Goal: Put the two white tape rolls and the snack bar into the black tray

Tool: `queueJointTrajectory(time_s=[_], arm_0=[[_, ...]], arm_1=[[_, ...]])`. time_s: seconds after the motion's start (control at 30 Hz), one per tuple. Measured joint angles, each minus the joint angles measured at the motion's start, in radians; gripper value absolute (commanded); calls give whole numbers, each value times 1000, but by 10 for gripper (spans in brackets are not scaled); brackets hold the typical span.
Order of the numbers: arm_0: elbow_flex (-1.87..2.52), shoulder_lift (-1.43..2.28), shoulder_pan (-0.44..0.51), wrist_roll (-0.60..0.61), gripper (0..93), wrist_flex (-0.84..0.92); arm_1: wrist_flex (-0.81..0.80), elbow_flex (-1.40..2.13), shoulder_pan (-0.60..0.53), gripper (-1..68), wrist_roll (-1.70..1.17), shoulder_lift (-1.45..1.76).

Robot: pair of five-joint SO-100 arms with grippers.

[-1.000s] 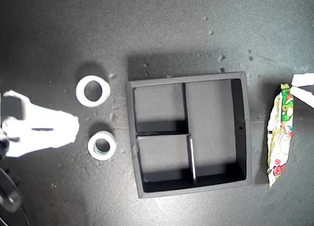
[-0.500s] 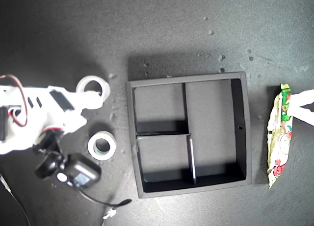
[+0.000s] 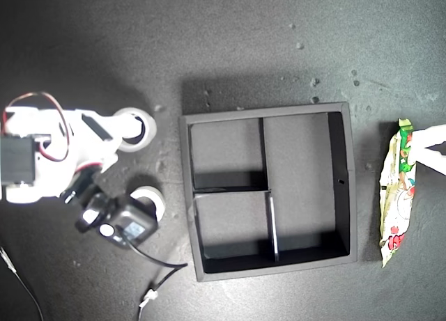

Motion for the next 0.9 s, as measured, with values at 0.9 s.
queueJointTrajectory(time_s=[0.9], arm_0=[[-586,109,61,77,1,351]], arm_1=[[161,-110,41,-2,-488,-2]])
